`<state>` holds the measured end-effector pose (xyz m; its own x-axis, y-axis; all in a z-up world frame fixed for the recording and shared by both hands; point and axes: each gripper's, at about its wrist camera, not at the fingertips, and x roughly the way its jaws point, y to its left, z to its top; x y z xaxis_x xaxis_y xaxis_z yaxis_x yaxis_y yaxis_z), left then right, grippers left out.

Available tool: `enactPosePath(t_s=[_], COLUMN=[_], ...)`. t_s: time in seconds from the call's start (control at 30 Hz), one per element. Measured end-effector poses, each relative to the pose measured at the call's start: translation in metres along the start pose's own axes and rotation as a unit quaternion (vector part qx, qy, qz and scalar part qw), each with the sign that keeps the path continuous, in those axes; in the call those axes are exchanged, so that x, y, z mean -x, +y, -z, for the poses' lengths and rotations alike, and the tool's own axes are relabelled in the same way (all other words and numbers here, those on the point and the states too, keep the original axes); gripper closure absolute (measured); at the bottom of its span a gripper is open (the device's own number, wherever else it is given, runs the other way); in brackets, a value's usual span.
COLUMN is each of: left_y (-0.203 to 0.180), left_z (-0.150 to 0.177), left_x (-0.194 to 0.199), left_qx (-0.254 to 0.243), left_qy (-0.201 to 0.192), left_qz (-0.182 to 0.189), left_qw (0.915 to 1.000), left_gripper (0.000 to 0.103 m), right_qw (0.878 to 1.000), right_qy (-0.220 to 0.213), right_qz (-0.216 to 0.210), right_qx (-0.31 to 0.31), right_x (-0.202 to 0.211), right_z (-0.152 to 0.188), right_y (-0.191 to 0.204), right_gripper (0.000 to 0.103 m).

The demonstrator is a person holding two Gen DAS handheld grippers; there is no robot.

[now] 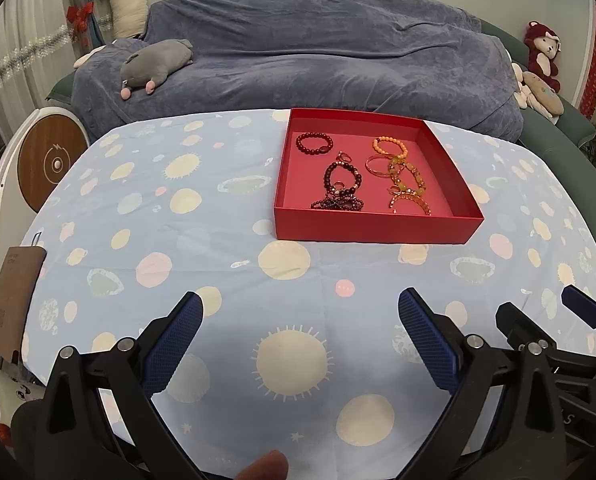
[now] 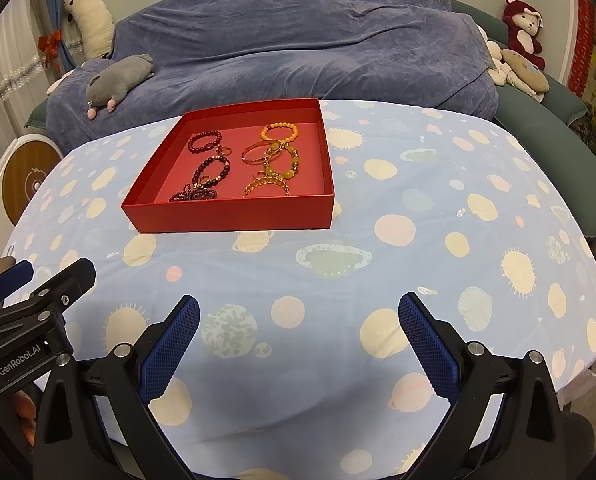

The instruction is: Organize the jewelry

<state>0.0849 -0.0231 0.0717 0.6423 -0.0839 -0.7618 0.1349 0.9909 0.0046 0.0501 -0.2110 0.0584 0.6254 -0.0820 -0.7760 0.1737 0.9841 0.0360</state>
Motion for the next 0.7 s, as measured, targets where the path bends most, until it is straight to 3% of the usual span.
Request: enactPosePath(t_s=[0.7], left_y=[0.0027], left_z=[0.0022], left_x=[-0.0007], left_qx=[0.002], left_qy=[0.003], left_qz=[-0.008], left_qw=[1.0], left_gripper=[0.009], right_qw=[1.0], right_qy=[-0.002], right_qz=[0.001], right_qx=[0.001], right_x=[0.0002], right_z=[0.0005], right_y=[0.0011], right_gripper=[0.007])
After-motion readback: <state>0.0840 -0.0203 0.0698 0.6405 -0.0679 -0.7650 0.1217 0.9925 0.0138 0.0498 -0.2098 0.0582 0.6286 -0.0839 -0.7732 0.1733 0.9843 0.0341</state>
